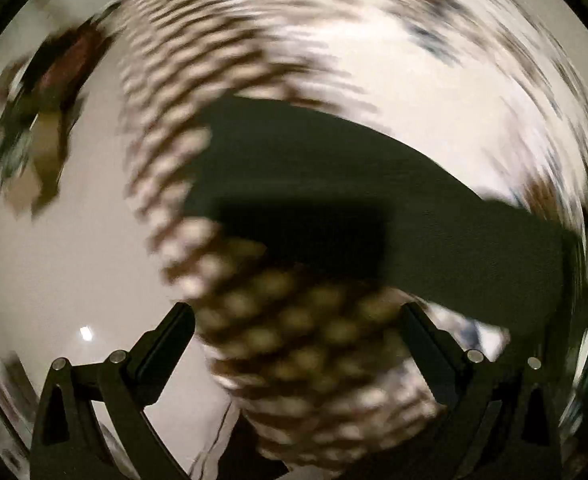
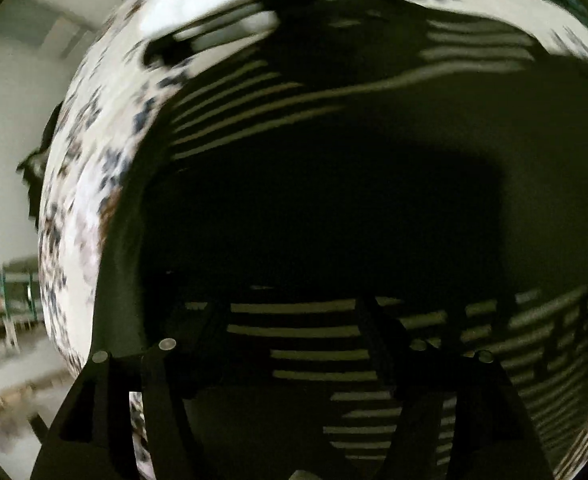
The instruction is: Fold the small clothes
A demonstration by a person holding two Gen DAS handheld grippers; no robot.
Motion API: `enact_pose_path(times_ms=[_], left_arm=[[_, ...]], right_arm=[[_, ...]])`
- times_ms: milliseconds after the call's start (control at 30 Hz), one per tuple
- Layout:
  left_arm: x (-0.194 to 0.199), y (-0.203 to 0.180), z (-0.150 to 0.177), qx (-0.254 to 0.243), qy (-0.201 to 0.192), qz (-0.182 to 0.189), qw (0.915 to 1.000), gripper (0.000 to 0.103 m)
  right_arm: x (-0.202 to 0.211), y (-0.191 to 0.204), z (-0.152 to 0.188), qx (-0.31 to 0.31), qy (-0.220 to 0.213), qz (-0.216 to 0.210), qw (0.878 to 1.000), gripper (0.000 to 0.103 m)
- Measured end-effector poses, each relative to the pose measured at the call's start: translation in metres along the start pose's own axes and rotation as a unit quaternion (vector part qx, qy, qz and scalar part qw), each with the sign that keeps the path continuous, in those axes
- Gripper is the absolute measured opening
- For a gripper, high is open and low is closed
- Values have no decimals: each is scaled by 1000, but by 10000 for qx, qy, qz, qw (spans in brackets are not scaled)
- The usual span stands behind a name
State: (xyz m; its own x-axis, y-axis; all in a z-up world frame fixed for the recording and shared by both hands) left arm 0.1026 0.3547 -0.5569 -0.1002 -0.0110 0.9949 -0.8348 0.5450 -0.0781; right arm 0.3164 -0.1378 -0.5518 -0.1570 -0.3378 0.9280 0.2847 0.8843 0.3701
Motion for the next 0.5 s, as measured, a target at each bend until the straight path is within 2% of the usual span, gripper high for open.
enact_pose_path(times_ms=[100, 200, 233, 300, 333, 400, 500], left_arm=[[-11, 41, -23, 822, -131, 195, 9963, 103], [-29, 52, -48, 1167, -231, 385, 9922, 101], [-37, 53, -56, 1224, -240, 452, 9912, 96], [-49, 45, -71, 1304, -221, 624, 9893, 46], [-49, 41, -73, 1264, -286, 517, 9902, 42], [-37, 32, -80, 1041, -539, 159, 9930, 16], [-15, 29, -76, 865, -810, 27, 9930, 7]], right_arm=[[-9, -14, 2, -347, 83, 9, 9994, 67], [-18, 0, 7, -197, 99, 83, 9997, 67], [-21, 8, 9, -74, 118, 134, 9998, 67], [-27, 24, 16, 215, 160, 260, 9993, 67], [-29, 32, 19, 360, 165, 356, 9986, 67], [-33, 46, 24, 853, 101, 988, 9914, 67], [-36, 55, 30, 1544, -16, 2162, 9641, 67]])
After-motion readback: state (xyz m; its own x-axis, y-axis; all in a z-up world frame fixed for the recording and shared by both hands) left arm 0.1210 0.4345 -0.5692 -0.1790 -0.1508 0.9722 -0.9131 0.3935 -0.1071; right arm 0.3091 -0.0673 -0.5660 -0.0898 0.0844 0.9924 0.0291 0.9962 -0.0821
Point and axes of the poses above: each gripper's, at about its wrist camera, not at the fingertips, and x roughly against the way its jaws point, y to its left, z to its underside, the point moved 5 cm from there along -x, roughly the way its jaws point, and after that the axes turned 2 degrees about -z, right-handed, at the moved point
